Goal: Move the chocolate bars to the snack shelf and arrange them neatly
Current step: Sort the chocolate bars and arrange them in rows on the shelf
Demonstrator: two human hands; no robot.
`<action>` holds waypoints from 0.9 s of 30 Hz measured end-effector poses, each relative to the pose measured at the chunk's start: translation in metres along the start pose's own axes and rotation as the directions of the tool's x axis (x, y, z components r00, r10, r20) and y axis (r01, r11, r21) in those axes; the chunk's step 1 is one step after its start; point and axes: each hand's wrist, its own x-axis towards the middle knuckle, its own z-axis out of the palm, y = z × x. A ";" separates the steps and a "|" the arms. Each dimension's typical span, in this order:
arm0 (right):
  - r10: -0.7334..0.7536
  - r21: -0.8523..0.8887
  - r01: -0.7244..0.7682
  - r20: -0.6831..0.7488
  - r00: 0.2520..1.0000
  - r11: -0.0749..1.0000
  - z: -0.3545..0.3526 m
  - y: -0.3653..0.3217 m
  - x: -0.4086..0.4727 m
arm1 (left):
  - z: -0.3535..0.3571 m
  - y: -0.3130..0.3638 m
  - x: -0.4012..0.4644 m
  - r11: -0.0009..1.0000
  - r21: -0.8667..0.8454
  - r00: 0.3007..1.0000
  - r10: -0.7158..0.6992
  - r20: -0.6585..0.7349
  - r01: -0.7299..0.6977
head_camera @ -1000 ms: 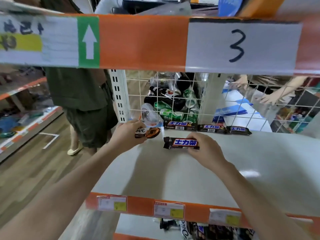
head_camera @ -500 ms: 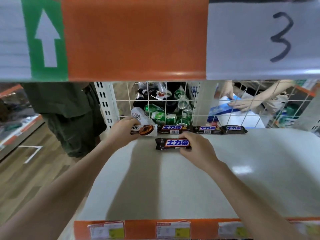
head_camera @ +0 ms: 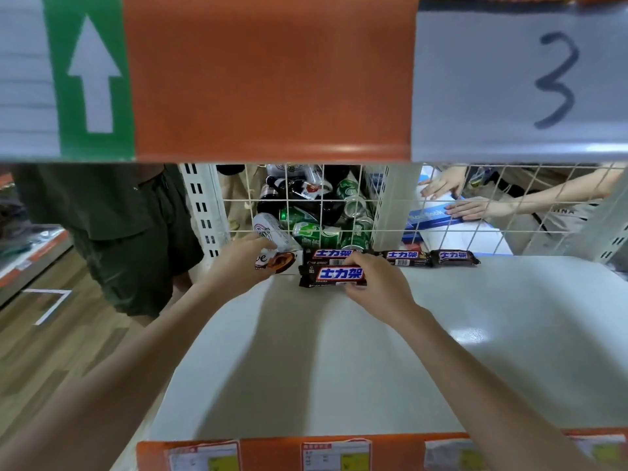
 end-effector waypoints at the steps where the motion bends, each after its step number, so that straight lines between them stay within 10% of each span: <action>1: 0.004 0.002 -0.004 -0.003 1.000 1.000 0.000 0.000 0.001 | 0.001 0.002 0.000 1.000 -0.003 1.000 0.005 -0.004 -0.005; 27: 0.029 0.006 -0.029 -0.042 0.999 1.000 0.012 0.018 0.028 | 0.020 0.036 -0.002 0.994 -0.085 0.997 0.072 -0.003 -0.072</action>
